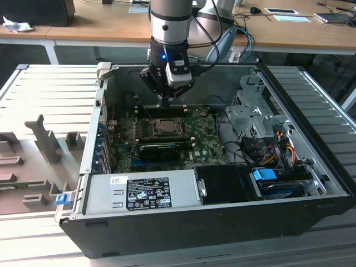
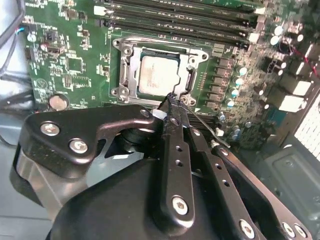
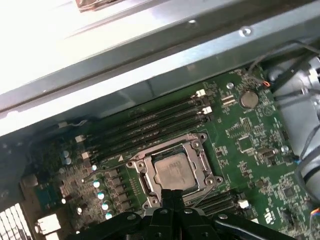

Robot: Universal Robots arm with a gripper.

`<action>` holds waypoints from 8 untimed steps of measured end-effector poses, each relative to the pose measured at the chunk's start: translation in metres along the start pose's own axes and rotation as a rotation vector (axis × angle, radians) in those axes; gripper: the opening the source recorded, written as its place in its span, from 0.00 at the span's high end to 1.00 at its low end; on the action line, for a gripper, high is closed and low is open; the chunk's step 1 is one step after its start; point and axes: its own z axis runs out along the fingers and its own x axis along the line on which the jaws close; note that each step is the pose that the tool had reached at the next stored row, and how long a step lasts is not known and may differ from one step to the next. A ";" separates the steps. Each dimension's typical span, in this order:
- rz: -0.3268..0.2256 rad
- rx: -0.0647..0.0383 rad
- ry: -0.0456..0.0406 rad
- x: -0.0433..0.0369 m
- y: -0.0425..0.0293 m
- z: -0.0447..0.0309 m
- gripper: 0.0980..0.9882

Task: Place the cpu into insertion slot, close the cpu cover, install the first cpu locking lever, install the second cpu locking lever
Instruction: 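Install the first cpu locking lever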

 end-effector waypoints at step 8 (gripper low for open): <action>-0.157 0.002 0.0014 0.0000 0.0000 0.0000 0.99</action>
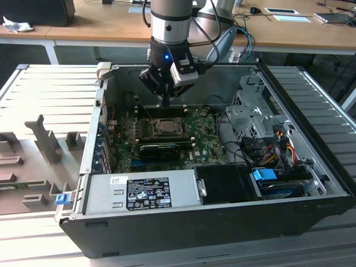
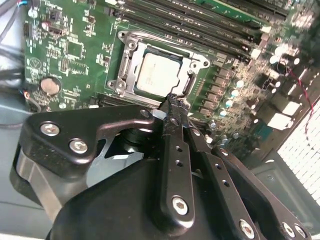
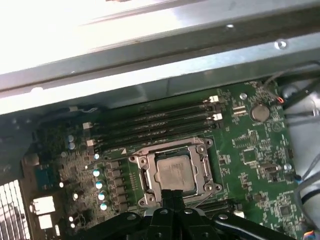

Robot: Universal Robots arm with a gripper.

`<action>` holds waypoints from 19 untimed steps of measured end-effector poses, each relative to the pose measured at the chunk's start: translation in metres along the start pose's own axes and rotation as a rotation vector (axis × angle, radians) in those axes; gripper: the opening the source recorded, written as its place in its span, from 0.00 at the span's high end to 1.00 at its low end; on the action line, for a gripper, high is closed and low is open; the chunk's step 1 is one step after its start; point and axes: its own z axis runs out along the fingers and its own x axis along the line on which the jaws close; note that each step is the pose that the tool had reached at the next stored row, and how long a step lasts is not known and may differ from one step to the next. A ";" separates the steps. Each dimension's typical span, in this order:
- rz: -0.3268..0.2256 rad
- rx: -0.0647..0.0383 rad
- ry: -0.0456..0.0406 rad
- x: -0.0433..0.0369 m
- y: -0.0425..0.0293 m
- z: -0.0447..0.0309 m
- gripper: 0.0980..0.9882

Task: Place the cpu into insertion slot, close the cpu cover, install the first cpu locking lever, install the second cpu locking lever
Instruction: 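Install the first cpu locking lever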

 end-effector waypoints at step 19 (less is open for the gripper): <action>-0.221 0.003 0.0020 0.0000 0.0000 0.0000 0.99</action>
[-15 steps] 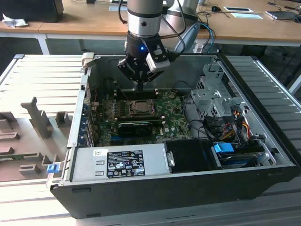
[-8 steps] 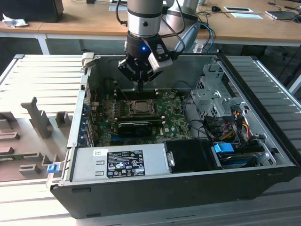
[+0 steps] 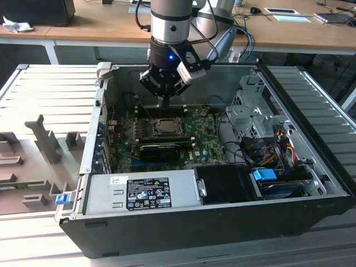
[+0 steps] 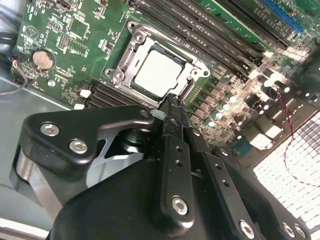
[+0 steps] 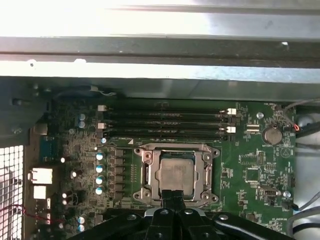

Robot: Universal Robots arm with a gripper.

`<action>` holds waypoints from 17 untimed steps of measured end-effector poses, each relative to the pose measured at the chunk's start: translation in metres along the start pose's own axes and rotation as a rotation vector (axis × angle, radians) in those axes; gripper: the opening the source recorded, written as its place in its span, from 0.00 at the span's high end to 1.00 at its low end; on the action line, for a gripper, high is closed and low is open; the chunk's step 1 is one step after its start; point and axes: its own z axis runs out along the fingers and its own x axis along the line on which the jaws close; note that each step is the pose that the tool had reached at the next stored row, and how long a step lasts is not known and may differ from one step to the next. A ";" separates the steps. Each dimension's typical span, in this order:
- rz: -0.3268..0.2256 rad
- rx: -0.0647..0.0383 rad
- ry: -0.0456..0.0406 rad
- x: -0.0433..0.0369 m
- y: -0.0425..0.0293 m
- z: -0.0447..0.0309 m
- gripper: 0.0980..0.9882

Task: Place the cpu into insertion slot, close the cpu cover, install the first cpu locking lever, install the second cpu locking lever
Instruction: 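Install the first cpu locking lever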

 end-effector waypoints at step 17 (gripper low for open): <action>-0.277 0.003 0.0009 0.0002 -0.0002 0.0002 0.99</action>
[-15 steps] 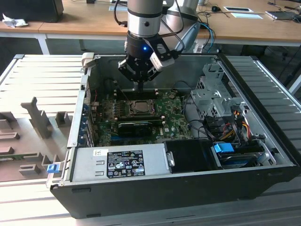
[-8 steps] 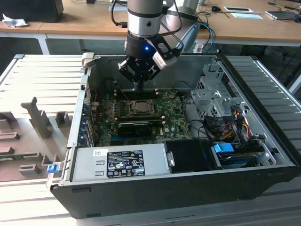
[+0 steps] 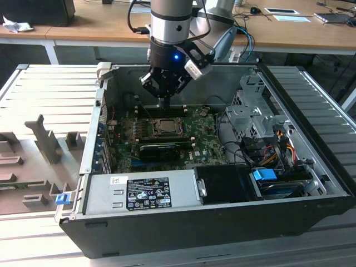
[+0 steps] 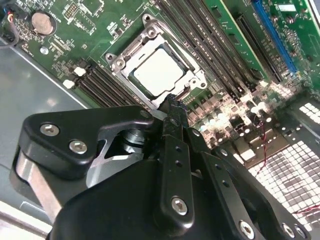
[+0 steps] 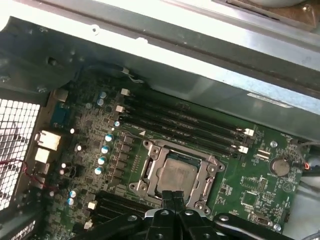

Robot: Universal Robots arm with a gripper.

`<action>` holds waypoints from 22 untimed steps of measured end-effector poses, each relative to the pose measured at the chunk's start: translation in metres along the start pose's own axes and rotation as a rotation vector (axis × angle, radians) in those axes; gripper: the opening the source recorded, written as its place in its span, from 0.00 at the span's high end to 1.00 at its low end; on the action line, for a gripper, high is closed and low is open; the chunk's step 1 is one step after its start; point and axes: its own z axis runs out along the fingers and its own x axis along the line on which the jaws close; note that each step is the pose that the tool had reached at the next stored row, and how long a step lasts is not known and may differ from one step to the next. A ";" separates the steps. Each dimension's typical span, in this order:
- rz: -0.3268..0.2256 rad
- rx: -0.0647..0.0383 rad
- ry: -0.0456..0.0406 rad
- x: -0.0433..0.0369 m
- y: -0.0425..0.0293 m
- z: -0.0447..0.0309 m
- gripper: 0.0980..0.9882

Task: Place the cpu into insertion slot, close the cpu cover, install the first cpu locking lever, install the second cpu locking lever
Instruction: 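Install the first cpu locking lever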

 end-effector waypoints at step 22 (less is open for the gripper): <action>0.057 0.001 -0.0073 0.0143 0.0047 0.0018 0.99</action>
